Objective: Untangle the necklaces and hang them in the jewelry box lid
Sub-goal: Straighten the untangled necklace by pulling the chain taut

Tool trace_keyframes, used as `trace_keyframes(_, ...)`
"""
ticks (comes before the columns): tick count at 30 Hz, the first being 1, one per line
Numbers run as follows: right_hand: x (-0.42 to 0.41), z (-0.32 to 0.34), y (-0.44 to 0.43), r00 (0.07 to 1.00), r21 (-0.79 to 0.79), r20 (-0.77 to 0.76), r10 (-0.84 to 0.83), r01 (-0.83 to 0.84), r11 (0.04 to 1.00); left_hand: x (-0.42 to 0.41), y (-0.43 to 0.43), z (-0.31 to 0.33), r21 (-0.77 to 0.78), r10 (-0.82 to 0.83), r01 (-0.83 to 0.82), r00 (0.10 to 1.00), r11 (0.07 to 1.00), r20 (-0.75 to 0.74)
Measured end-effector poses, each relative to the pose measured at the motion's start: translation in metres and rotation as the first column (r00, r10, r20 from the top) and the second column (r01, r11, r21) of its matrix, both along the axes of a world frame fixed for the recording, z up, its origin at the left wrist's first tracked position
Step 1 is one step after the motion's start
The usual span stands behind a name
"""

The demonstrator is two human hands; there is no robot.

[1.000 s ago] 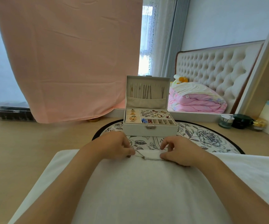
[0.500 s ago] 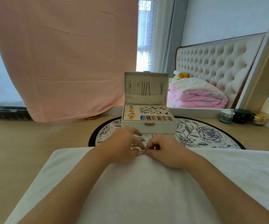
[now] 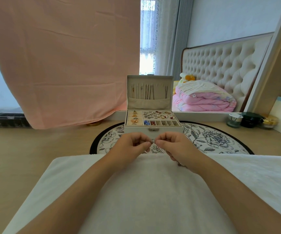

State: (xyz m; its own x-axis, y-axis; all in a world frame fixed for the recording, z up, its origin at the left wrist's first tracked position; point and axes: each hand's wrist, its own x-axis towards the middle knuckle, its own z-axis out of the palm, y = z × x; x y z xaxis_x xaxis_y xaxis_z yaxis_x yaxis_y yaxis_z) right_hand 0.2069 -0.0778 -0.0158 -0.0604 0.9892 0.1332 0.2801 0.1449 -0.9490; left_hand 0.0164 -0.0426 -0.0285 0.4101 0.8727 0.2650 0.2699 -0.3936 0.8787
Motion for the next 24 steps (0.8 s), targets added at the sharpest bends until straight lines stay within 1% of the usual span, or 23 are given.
trace_keyframes(6,0.0017,0.0001,0.0000,0.996,0.131,0.076,-0.045,0.035,0.991,0.0012,-0.0012,0.0009,-0.014,0.003,-0.002,1.000,1.000,0.018)
trace_keyframes(10,0.0016,-0.0009,0.0005,0.982,0.182,0.154,-0.109,0.080,0.980,0.0017,-0.0015,0.0014,-0.002,0.029,-0.029,0.999,1.000,0.022)
trace_keyframes(12,0.0009,-0.0022,0.0016,0.977,0.253,0.159,-0.139,0.095,0.963,0.0019,-0.0013,0.0015,0.015,0.044,-0.045,0.999,0.999,0.030)
trace_keyframes(14,0.0000,-0.0026,0.0023,0.979,0.283,0.144,-0.145,0.100,0.954,0.0024,-0.0018,0.0016,0.036,0.046,-0.047,0.998,0.998,0.035)
trace_keyframes(17,-0.0005,-0.0029,0.0038,0.979,0.237,0.130,-0.157,0.123,0.964,0.0035,-0.0021,0.0006,0.091,0.039,-0.040,0.999,0.995,0.015)
trace_keyframes(19,0.0001,-0.0031,0.0044,0.985,0.173,0.079,-0.156,0.140,0.975,0.0045,-0.0020,-0.0007,0.115,0.047,-0.048,0.999,0.992,0.011)
trace_keyframes(21,0.0006,-0.0030,0.0037,0.990,0.110,0.047,-0.129,0.123,0.986,0.0052,-0.0018,-0.0018,0.127,0.062,-0.062,0.998,0.990,0.005)
trace_keyframes(24,0.0001,-0.0044,0.0033,0.994,0.067,0.064,-0.093,0.089,0.994,0.0058,-0.0029,-0.0027,0.186,0.083,-0.075,0.996,0.980,-0.038)
